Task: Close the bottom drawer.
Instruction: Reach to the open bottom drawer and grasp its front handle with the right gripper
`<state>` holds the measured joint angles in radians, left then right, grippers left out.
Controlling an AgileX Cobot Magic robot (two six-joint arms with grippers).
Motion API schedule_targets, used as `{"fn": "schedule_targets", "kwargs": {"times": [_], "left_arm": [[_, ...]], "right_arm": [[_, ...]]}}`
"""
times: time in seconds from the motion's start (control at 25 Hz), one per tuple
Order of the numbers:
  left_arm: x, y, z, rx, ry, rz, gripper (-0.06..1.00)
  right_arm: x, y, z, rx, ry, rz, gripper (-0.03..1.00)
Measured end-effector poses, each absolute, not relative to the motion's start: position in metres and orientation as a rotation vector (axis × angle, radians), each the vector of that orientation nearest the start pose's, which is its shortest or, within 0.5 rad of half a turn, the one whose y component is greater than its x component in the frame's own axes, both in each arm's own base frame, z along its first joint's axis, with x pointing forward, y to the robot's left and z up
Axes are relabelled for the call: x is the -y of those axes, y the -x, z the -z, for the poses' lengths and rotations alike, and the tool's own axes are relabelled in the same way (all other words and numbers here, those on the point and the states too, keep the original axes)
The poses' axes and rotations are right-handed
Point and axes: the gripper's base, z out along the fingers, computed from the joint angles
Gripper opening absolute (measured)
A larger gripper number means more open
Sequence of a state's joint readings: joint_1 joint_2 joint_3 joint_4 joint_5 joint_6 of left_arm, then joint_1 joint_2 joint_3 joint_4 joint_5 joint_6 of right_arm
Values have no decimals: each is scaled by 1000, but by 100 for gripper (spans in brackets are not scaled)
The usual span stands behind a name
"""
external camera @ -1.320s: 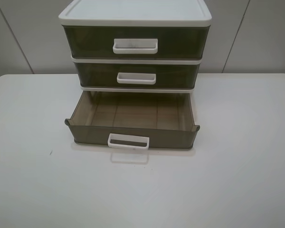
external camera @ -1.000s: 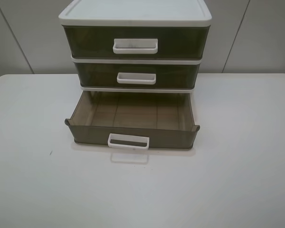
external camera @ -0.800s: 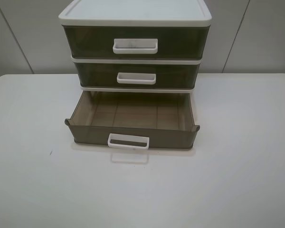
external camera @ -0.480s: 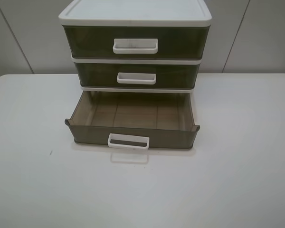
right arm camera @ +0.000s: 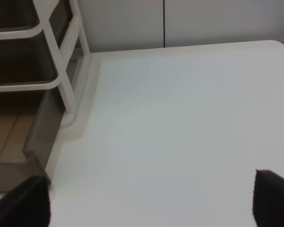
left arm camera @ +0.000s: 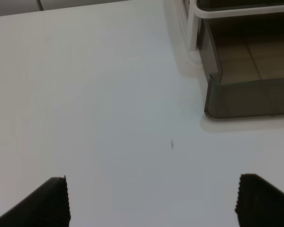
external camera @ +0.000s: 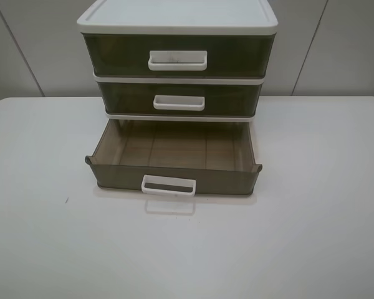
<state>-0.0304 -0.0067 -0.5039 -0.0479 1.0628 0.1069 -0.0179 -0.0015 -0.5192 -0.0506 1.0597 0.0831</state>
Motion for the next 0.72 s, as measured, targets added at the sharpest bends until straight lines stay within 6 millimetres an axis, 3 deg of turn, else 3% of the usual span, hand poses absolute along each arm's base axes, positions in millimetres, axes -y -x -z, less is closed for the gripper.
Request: {"fn": "schedule_targets", "kwargs": {"times": [0.36,0.56,0.72], "left_arm": [[4,7,-278,-2030,-142,9,72],[4,7,-278,-2030,-142,9,72],[4,7,-278,-2030,-142,9,72]], "right_arm": [[4,1,-283,-2062,-106,21,74],[-1,-44,-280,-2313,-92,-51,74],[-13,-91,-286,-2321,-88,-220,74]]}}
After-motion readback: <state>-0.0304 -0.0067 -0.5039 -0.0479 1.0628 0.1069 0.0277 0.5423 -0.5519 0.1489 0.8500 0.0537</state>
